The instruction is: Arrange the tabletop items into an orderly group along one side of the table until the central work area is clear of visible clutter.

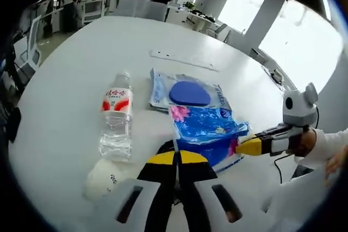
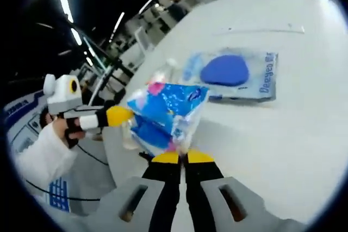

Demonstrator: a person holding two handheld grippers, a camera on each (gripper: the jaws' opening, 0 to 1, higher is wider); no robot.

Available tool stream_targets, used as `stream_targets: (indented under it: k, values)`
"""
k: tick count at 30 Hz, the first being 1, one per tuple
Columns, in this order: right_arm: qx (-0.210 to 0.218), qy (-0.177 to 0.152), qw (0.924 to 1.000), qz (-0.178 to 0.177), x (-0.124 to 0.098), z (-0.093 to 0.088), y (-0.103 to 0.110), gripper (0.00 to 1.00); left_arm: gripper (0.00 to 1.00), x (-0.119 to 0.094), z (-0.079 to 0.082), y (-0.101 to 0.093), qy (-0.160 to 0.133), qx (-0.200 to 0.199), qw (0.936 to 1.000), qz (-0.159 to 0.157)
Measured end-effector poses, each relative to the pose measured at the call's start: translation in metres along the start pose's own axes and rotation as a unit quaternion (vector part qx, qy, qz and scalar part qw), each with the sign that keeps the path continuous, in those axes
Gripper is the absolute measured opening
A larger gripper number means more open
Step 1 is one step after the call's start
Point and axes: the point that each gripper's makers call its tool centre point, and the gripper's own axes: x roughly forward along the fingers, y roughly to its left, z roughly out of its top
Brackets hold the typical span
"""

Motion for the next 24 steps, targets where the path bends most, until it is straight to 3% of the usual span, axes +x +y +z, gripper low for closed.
stream_targets:
  k: [8, 24]
  values:
    - [0.002, -0.031, 0.9995, -0.004, -0.046, 0.003, -0.009, 0.00, 0.00, -0.005, 0.011, -0.048, -0.006, 0.020, 0.9982, -0.057]
    - [0.096, -0.107, 0.9893, -0.020, -0.133, 0.006, -0.042, 0.00, 0.00, 0.000, 0.038, -0.143, -0.034, 0.081, 0.9878, -0.128]
